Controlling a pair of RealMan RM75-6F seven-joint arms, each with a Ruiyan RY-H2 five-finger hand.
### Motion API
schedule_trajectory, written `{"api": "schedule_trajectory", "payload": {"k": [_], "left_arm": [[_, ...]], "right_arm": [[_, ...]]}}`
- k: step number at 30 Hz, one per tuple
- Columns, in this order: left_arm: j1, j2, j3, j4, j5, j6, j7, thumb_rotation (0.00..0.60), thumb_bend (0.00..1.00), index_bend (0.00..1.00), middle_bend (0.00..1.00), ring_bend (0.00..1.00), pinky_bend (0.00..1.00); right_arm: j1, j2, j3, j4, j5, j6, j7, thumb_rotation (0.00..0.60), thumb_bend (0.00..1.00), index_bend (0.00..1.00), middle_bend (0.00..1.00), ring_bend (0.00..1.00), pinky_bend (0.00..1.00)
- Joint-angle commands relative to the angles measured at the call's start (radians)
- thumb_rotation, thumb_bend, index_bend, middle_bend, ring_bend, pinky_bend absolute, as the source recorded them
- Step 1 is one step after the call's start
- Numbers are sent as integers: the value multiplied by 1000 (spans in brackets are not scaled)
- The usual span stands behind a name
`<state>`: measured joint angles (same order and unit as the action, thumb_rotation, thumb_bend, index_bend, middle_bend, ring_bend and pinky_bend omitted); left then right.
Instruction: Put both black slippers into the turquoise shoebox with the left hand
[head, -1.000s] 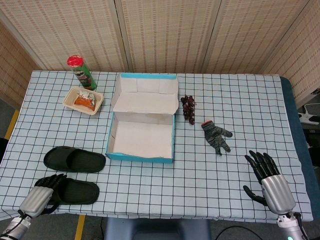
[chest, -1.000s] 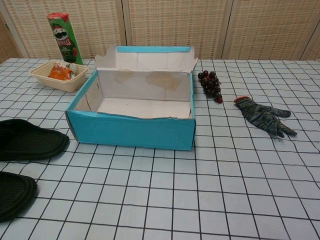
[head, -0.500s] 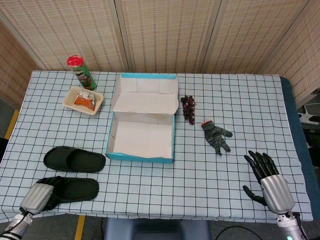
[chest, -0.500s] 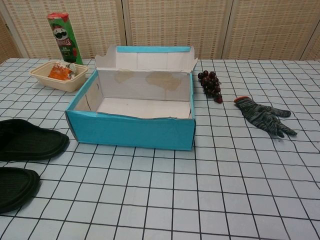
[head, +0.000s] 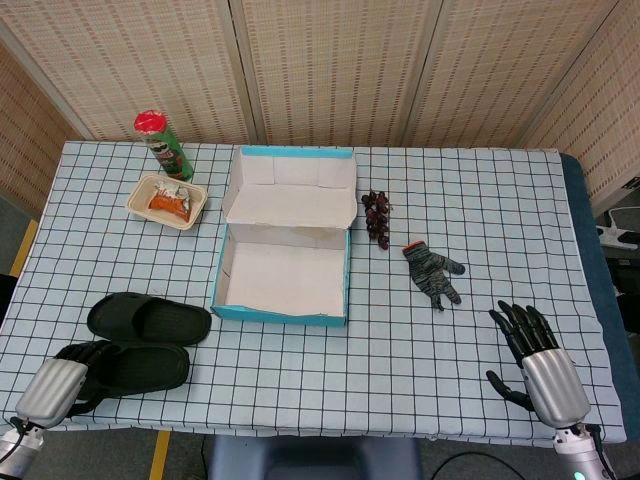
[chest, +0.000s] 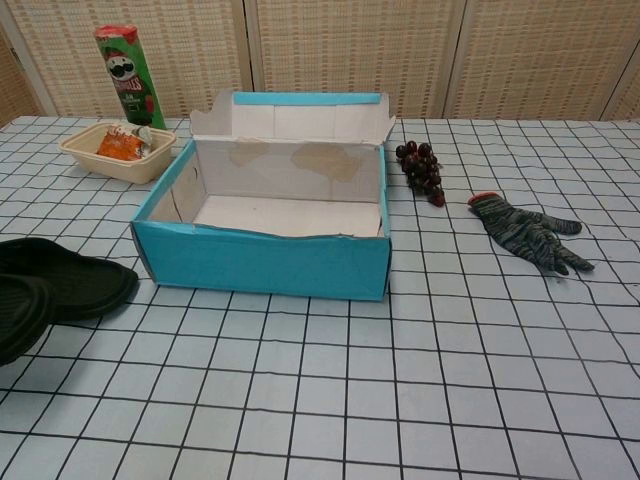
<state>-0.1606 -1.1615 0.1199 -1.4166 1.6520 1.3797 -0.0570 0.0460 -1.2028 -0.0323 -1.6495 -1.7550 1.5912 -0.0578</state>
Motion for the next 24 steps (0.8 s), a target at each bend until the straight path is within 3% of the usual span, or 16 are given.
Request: {"api": "schedule_trajectory", "payload": {"k": [1, 7, 15, 16, 17, 20, 24], "left_arm": [[-15, 99, -9, -126, 61, 56, -7, 600, 553, 521, 624, 508, 565], [-125, 173, -72, -248, 69, -14, -94, 600, 563, 515, 623, 508, 569], [-242, 212, -158, -383, 28, -122, -80, 600, 570, 512, 623, 508, 589], [-327, 200, -218, -427, -16, -212, -61, 600, 570, 512, 623, 508, 589], [-368, 196, -244, -443, -67, -276, -43, 600, 570, 511, 622, 508, 589], [-470, 173, -300, -467, -200, -426, 24, 600, 571, 511, 622, 508, 589], [-587, 113, -372, -442, -375, -540, 118, 600, 571, 510, 622, 509, 591]], "right_arm": [[2, -3, 0, 2, 1, -7, -4, 600, 161, 0, 0, 0, 0], [8, -7, -7, 1, -1, -25, -14, 600, 161, 0, 0, 0, 0], [7, -10, -2, -3, 12, -30, -24, 600, 161, 0, 0, 0, 0], [10, -13, 2, -1, 23, -39, -30, 600, 161, 0, 0, 0, 0], [11, -15, 5, -1, 30, -43, -33, 600, 161, 0, 0, 0, 0], [14, -19, 14, -1, 49, -52, -43, 600, 161, 0, 0, 0, 0], [20, -24, 22, 0, 74, -71, -51, 600, 161, 0, 0, 0, 0]]}}
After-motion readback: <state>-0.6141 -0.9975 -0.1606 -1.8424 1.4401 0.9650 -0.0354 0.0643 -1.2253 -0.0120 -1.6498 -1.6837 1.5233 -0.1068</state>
